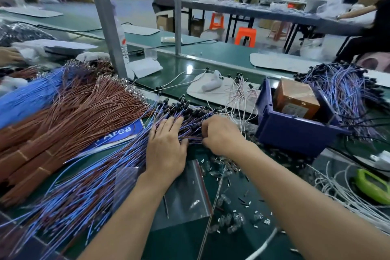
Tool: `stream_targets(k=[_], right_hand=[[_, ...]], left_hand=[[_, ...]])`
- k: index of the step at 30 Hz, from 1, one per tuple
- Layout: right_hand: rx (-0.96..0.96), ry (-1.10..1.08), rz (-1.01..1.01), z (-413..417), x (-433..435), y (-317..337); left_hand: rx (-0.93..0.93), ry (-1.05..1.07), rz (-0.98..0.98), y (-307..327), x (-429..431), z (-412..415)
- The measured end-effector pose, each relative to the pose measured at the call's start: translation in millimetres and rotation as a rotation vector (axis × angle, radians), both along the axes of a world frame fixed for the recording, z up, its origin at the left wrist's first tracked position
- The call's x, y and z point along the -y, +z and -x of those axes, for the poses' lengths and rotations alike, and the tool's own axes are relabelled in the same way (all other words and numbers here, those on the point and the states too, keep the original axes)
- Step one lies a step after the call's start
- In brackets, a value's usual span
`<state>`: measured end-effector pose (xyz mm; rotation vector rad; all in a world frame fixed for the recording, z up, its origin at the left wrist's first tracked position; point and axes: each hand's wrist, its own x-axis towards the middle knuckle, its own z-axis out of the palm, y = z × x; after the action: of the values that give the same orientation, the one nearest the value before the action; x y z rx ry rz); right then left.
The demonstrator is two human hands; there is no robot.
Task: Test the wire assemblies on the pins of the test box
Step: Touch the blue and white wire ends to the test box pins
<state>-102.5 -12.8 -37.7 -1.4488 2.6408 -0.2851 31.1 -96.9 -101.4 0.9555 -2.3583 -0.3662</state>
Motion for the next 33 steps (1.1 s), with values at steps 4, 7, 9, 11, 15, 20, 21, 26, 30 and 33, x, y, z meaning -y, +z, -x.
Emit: stream_targets(k=[4, 7, 9, 11, 15, 20, 21, 26, 30, 33], right_hand=[[0.247, -0.064, 0.096, 8.3, -6.4, 8.4], [0.316, -0.134, 0.270, 11.0, -13.4, 17.4], [0.305, -0.172, 0.367, 10.1, -20.3, 26.2], [0.307, -0.184, 0.430, 8.3, -29.3, 36.2], [0.401, -0.185, 0.483, 5.9, -58.2, 54.0], [0.454, -0.267, 0.516, 9.0, -103.8, 65.6], [0.470, -0.293, 0.537, 11.1, -113.0, 66.5], [0.615, -0.405, 0.701, 27.4, -161.8, 69.6], [0.827, -0.387, 0.817, 36.8, -209.0, 69.2], [1.038, -0.327, 0.868, 40.1, -236.3, 62.3]], left_hand=[[-0.023, 0.001, -0.005, 1.6, 0.0, 0.4], [-0.056, 0.013, -0.014, 3.2, -1.4, -0.3], [-0.076, -0.001, 0.016, 6.5, -2.5, -2.1], [-0.129, -0.069, 0.079, 11.4, -2.7, -4.9], [-0.255, -0.195, 0.095, 21.7, -0.1, -10.3], [-0.318, -0.240, 0.122, 24.5, -11.6, -6.5], [-0.321, -0.245, 0.123, 25.3, -13.2, -6.4], [-0.450, -0.218, -0.243, 37.1, -18.7, -9.8], [-0.557, -0.244, -0.529, 48.9, -22.7, -12.9], [-0.468, -0.144, -0.495, 51.0, -25.2, -12.0]])
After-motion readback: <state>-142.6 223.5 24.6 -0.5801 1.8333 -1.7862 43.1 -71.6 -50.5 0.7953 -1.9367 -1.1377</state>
